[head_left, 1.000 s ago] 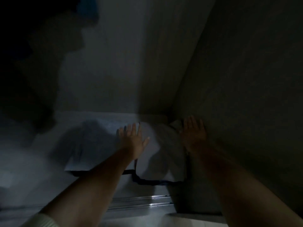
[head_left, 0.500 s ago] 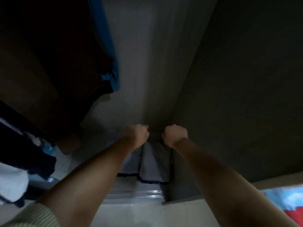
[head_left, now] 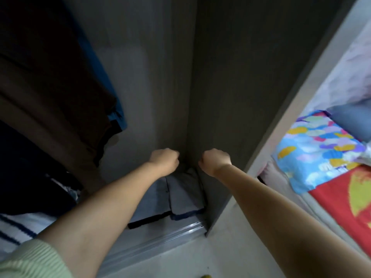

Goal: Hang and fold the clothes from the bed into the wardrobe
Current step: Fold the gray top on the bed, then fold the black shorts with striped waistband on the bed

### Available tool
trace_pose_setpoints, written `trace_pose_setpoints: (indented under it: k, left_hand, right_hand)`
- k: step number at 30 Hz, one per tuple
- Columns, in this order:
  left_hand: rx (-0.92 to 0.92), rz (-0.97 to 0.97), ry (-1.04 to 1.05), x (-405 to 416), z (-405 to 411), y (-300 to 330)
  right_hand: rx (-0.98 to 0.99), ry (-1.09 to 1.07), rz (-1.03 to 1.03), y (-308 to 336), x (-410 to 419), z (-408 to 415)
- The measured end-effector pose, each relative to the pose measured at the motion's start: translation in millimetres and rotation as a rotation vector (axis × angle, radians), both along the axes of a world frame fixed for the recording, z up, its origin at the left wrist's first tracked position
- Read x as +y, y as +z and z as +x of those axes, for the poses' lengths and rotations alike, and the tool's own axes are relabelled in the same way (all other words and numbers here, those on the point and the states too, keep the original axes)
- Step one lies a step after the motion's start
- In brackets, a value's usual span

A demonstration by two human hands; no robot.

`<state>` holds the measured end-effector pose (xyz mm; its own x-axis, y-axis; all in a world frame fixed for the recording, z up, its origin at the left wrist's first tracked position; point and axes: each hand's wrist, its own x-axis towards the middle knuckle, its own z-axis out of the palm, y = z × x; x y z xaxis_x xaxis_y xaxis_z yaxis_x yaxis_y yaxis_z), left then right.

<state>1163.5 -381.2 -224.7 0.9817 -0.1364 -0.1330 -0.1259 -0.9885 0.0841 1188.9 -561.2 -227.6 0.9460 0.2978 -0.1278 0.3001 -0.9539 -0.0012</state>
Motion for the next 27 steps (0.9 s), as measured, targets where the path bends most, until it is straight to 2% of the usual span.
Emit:
trace_pose_setpoints:
  k: [6, 11, 18, 23, 27]
  left_hand:
    - [0.002, -0.058, -0.149, -9, -63, 10]
    - [0.019, -0.018, -0.396, -65, -106, 14]
    - [-0.095, 0.071, -0.862, -236, -159, 24]
    - [-0.115, 0.059, -1.107, -376, -209, 28]
    - [-0.103, 0.041, -1.201, -485, -231, 42]
  right_hand:
    - [0.001, -0.23, 0.051, 1, -25, -102]
    - [0.072, -0.432, 0.033, 8, -76, -182]
    - [0.064, -0.742, 0.001, 38, -216, -293]
    - [0.128, -0.989, -0.023, 38, -341, -374]
    - [0.116, -1.099, -0.06, 45, -443, -416]
